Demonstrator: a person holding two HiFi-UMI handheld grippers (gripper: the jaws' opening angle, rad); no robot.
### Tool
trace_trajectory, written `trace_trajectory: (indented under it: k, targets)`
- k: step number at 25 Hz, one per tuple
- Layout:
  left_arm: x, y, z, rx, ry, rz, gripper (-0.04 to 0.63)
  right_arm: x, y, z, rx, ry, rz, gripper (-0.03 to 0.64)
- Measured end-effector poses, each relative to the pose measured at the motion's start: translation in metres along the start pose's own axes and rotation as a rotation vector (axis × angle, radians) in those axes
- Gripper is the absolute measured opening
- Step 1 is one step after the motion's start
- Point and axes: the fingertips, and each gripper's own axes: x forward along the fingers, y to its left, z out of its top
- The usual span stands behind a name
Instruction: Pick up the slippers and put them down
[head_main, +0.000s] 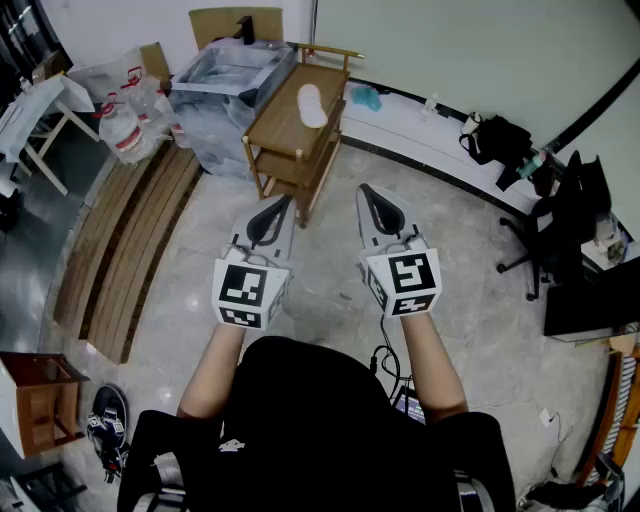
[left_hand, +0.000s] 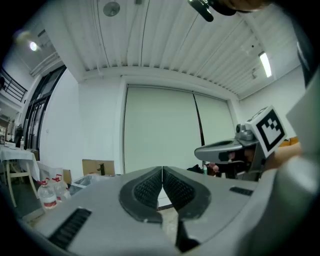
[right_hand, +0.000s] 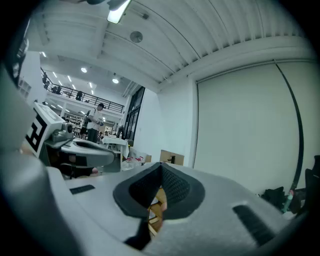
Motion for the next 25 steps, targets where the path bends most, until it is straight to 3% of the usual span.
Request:
trace_trajectory:
  k: [5,15,25]
  targets:
    - [-0.003,-0.004,0.001,-0.002,0.009,0.007,0.008,-0.007,-0.005,-0.006,0.062,-0.007,-0.002,-0.015]
    - [-0.008,0.0,-0.006,-0.007,0.024,0.021,0.008,-0.013,-0.002,-0.025,0.067,0.029,0.006,-0.015]
    - [0.03,0.012,-0.014,-0.026,0.033,0.012,0.008,0.016,-0.028,-0.048,0.068,0.079,-0.018,-0.015]
